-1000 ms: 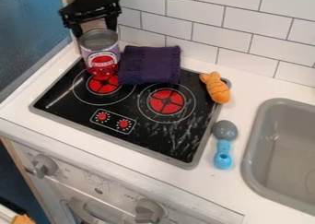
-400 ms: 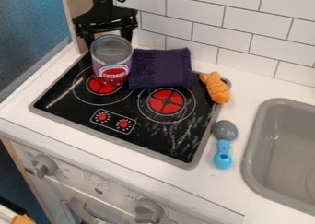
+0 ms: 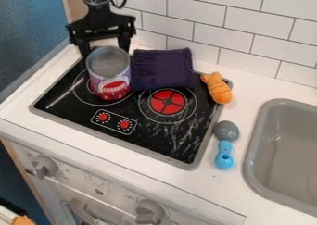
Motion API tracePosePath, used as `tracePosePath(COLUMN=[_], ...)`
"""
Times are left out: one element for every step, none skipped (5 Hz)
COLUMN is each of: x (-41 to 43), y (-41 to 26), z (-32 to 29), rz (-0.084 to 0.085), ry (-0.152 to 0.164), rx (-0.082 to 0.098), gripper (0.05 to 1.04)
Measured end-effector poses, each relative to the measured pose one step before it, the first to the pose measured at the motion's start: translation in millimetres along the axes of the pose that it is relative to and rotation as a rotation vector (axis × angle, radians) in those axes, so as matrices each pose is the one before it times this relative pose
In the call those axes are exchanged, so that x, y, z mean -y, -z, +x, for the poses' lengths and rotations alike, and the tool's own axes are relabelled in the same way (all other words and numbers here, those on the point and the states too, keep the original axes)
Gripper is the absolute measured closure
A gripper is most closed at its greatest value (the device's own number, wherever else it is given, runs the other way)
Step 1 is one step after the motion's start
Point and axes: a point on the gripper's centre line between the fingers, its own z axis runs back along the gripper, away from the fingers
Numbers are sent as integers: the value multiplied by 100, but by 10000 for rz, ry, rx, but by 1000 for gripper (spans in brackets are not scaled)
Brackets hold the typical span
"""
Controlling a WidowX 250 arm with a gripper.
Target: Move the can to the lower right of burner
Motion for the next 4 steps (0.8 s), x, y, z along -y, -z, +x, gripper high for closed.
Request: tracePosePath(x=[-54,35,221,10], y=[429,214,-383,-471], z=[-1795,-1154,-1691,-979], rz=[97,189,177,207], ry=[-292,-200,-888,-2084], rx=[-215,144,369,363], gripper=[85,85,85,84])
